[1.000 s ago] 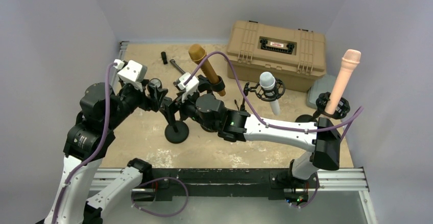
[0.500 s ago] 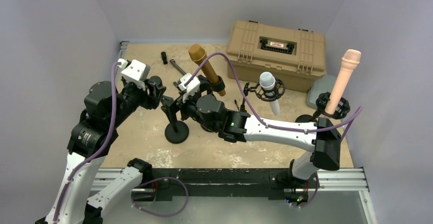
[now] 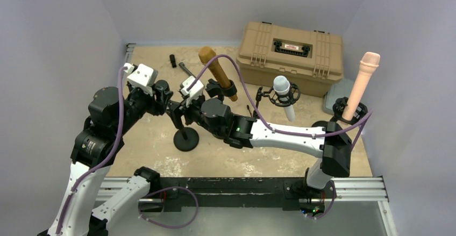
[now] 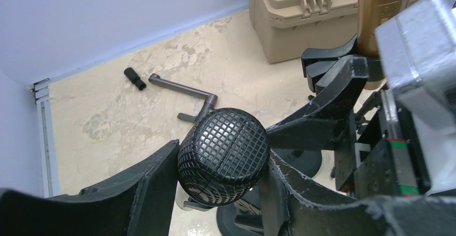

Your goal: Remove the microphone from the stand

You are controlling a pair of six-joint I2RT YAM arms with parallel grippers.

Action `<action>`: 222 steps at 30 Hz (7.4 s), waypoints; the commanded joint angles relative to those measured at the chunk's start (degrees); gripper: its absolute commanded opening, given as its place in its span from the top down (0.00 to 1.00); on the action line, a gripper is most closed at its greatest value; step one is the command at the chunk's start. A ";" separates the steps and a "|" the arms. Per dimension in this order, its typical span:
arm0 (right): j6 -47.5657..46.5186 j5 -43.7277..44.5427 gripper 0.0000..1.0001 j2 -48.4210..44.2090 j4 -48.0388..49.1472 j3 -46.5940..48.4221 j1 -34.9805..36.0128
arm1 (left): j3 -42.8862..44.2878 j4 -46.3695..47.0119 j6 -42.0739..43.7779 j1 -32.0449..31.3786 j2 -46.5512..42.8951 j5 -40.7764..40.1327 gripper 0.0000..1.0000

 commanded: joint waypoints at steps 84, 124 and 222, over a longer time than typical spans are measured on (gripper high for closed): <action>0.08 -16.25 0.07 -25.54 -5.50 -6.32 5.01 | 44.41 -22.87 -17.13 21.18 85.60 -4.73 0.84; 2.40 0.91 0.09 -25.84 -14.44 -3.47 9.29 | 39.54 -21.77 -18.56 21.98 69.60 -5.73 0.33; -4.73 33.78 0.38 3.97 -53.08 41.81 -4.07 | 7.03 -4.76 -19.12 -27.18 -5.53 -19.93 0.00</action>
